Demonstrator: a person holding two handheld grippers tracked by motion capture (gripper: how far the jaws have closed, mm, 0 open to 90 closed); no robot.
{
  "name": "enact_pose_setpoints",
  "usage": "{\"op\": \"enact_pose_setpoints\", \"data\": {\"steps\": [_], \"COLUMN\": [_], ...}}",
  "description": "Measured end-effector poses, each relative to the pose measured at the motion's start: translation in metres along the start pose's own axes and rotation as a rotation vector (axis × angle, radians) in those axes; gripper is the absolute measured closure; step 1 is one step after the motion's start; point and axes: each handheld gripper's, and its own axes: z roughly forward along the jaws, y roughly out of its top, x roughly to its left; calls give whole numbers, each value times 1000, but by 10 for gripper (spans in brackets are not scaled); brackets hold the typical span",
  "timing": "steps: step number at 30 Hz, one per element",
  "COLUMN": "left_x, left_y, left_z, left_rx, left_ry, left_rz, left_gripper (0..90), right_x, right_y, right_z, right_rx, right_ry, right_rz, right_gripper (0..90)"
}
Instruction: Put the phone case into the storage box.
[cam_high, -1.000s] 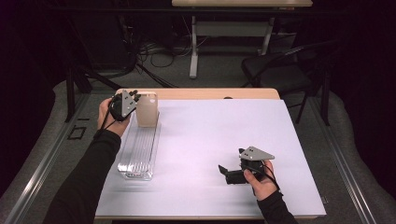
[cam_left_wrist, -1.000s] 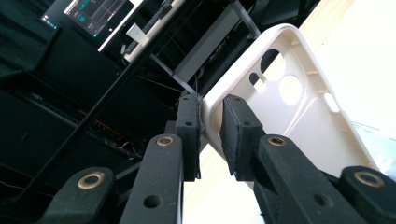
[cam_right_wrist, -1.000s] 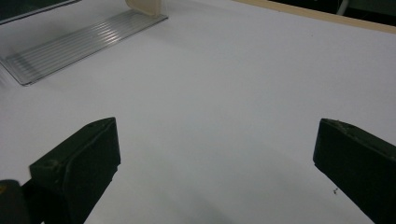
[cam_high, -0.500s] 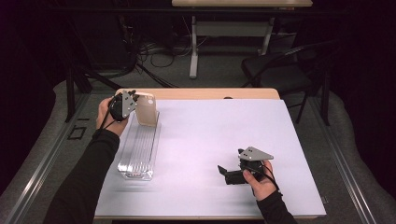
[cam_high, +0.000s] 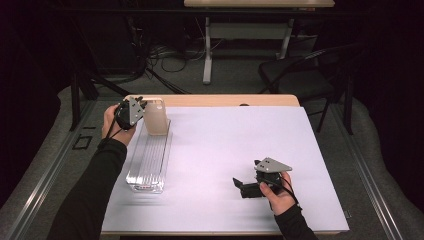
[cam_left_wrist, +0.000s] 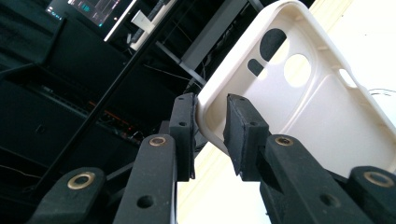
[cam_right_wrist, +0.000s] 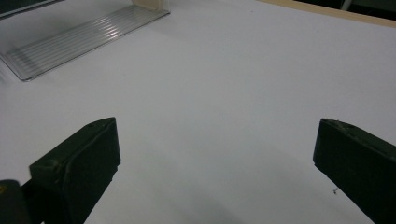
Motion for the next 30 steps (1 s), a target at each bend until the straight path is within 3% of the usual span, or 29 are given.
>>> {"op": "enact_pose_setpoints", "data": {"steps": [22,30], "left_x": [1,2], "left_y": [1,1], "left_z": [0,0], "left_rx": [-5,-9], "left_ry": [8,13], "left_rz": [-16,-33], "left_gripper": [686,583], "right_x": [0,0], "right_y": [0,0], "right_z": [0,0], "right_rx": [4,4], "right_ry": [1,1], "right_rz": [3,1], "right_gripper": [4,4]}}
